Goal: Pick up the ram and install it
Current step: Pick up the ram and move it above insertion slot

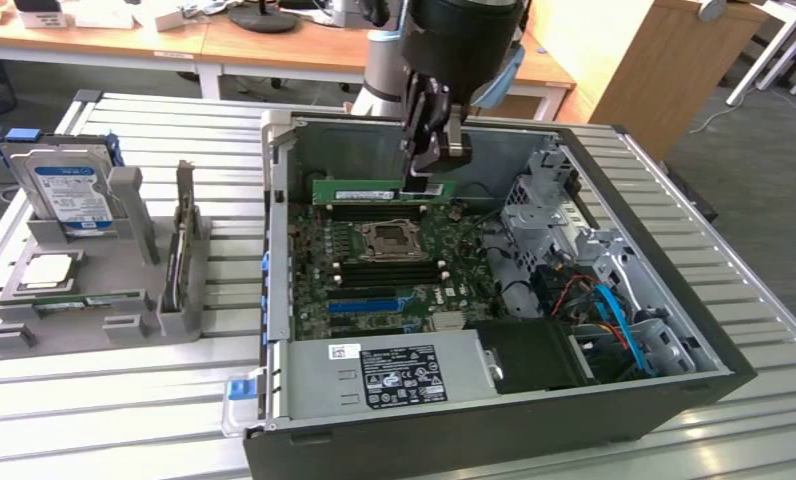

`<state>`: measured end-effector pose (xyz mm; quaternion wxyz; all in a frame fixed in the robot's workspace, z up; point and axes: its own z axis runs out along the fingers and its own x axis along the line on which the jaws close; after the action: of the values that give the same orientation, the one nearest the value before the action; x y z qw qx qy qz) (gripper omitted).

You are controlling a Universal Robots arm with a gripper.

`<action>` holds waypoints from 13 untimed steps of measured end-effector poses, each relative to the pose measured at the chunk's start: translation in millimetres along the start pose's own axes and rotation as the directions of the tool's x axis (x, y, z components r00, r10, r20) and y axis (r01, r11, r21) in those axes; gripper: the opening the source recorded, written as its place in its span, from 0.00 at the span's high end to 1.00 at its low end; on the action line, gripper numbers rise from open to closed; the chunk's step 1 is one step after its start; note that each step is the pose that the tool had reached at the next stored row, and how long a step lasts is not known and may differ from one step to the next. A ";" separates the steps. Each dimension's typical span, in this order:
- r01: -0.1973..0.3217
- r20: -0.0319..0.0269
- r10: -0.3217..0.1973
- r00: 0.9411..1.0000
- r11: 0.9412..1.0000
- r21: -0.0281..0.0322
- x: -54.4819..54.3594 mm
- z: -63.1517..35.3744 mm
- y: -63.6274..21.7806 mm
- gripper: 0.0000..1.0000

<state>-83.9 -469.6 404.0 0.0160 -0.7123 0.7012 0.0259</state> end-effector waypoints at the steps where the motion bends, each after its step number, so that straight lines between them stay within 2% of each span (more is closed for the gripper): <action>1: 0.000 0.000 0.000 1.000 1.000 0.000 0.0 -0.1 -2.4 0.88; 8: 0.000 0.000 0.000 1.000 1.000 -0.001 0.4 -0.3 -17.7 0.88; 13: 0.000 0.000 0.000 1.000 1.000 -0.001 0.6 -0.4 -25.6 0.88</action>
<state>-58.2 -469.8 404.0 0.0156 -0.7123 0.7012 0.0262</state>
